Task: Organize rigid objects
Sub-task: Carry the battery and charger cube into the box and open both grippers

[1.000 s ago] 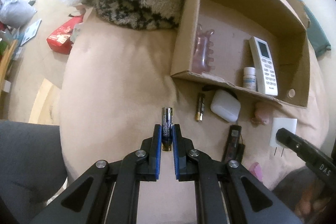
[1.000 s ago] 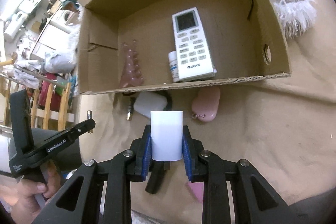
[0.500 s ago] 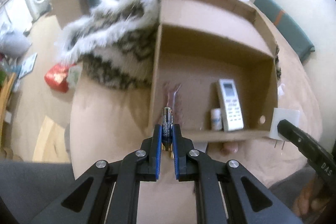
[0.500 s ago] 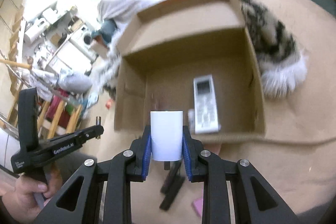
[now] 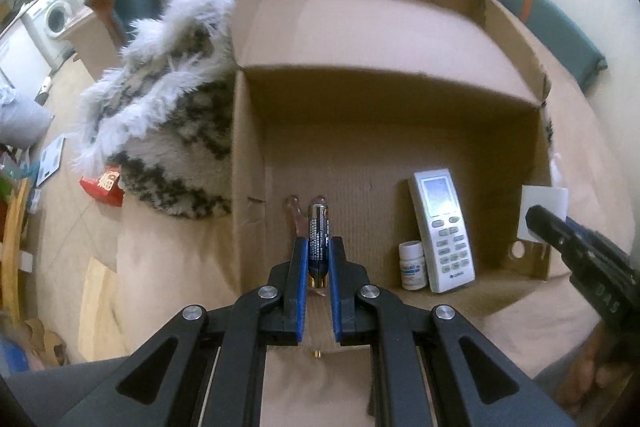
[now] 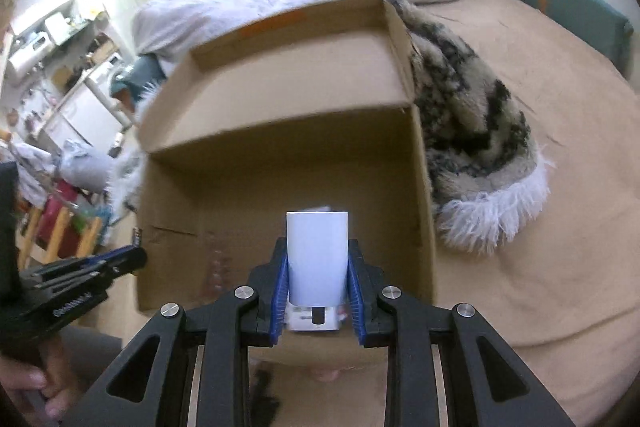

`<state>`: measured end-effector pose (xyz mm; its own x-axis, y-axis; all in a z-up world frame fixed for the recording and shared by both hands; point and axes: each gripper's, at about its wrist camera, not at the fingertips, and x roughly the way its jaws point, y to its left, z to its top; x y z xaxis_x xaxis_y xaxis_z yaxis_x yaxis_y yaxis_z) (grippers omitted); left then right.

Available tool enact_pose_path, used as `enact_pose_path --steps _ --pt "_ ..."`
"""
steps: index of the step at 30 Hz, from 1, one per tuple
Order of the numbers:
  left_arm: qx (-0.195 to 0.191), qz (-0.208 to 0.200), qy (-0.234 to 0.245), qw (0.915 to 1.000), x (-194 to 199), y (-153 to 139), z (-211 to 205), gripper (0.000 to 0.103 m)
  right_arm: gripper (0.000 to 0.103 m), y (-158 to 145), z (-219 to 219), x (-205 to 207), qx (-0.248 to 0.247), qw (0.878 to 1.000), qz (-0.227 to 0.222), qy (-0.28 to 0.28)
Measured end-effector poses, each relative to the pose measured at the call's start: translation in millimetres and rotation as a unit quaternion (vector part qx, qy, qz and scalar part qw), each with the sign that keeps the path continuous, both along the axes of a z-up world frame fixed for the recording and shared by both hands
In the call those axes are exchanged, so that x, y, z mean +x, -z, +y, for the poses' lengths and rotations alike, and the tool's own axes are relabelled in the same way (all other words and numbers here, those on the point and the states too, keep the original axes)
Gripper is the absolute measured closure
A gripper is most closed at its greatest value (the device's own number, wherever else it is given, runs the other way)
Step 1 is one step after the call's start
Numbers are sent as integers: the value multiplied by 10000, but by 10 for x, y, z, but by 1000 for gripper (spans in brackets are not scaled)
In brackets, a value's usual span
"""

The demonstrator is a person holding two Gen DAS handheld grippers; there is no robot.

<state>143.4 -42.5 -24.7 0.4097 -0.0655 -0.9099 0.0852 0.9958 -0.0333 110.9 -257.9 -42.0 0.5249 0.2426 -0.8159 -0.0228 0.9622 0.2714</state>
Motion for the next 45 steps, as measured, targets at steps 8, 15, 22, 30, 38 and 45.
enact_pose_path --steps 8,15,22,30,38,45 --pt "67 11 157 9999 39 371 -57 94 75 238 109 -36 -525 9984 174 -126" --pt "60 6 159 9999 8 443 -73 94 75 321 272 75 -946 9949 239 -239" --pt "94 80 126 9998 4 550 -88 94 75 479 297 123 -1075 9921 587 -269" --pt "17 208 86 9997 24 663 -129 94 75 579 252 149 -1015 9911 841 -165" --pt "199 65 122 9997 -4 645 -139 94 75 466 181 178 -786 9948 635 -107" --pt "265 126 182 9994 -16 573 -206 89 35 347 113 173 -283 9986 420 -145"
